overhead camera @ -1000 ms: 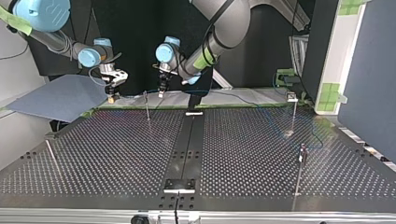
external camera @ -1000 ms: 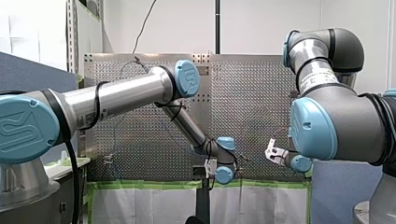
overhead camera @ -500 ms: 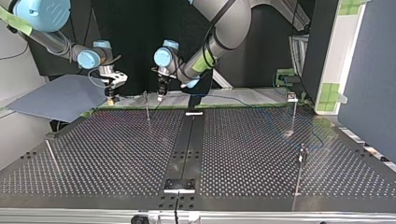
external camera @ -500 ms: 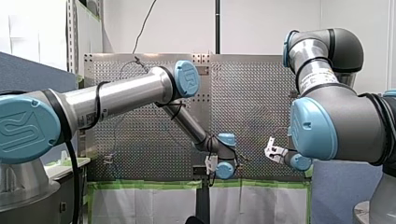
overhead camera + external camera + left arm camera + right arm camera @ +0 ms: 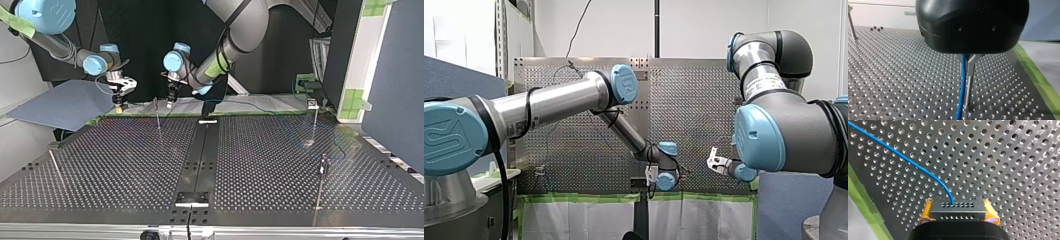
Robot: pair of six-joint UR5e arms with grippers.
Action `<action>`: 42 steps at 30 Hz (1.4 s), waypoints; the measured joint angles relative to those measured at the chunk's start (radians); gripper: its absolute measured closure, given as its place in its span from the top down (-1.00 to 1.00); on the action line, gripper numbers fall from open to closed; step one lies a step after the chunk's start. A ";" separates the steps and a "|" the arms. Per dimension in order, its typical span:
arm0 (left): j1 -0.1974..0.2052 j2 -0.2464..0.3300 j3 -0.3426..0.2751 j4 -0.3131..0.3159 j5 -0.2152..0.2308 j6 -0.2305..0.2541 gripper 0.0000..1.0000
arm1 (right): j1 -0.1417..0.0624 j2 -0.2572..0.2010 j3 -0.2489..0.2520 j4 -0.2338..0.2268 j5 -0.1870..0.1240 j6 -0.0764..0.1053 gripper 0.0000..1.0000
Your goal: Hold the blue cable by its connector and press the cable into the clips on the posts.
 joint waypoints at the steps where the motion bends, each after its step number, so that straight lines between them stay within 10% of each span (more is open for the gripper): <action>1: 0.004 0.000 0.004 -0.001 0.002 -0.002 -1.00 | 0.000 0.000 -0.002 -0.002 -0.001 0.002 -1.00; 42: 0.081 0.001 0.144 -0.175 0.005 -0.010 -1.00 | 0.013 0.000 -0.060 0.006 -0.060 0.020 -1.00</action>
